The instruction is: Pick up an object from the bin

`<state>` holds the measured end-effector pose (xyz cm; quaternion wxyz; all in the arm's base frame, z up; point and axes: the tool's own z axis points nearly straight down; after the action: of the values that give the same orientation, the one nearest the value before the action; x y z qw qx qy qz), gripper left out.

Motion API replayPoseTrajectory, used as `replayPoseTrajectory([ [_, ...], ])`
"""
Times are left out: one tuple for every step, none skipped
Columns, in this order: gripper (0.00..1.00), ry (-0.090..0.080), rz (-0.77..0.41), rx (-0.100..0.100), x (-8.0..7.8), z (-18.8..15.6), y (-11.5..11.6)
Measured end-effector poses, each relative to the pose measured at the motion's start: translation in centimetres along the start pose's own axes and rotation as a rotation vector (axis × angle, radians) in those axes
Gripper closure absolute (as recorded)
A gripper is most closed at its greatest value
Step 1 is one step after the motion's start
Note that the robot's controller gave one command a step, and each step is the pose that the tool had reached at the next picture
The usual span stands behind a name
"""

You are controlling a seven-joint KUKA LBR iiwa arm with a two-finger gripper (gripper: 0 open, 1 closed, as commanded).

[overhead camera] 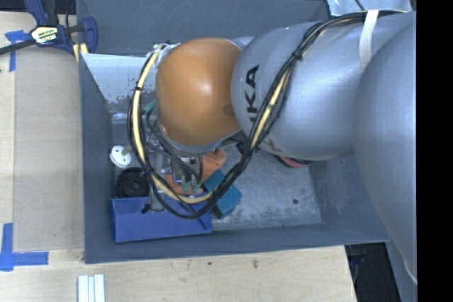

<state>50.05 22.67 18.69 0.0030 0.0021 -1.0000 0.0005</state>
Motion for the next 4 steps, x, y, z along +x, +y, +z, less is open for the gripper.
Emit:
replayPoseTrajectory([
  [0.0,-0.003,0.002,-0.001,0.0,-0.3,-0.1],
  [0.0,-0.004,-0.019,0.0,-1.2,-6.7,-1.6],
  [0.0,-0.023,0.026,-0.007,-4.2,-5.4,-1.5],
  [0.0,-0.002,0.035,0.0,-1.3,-4.8,-6.8],
])
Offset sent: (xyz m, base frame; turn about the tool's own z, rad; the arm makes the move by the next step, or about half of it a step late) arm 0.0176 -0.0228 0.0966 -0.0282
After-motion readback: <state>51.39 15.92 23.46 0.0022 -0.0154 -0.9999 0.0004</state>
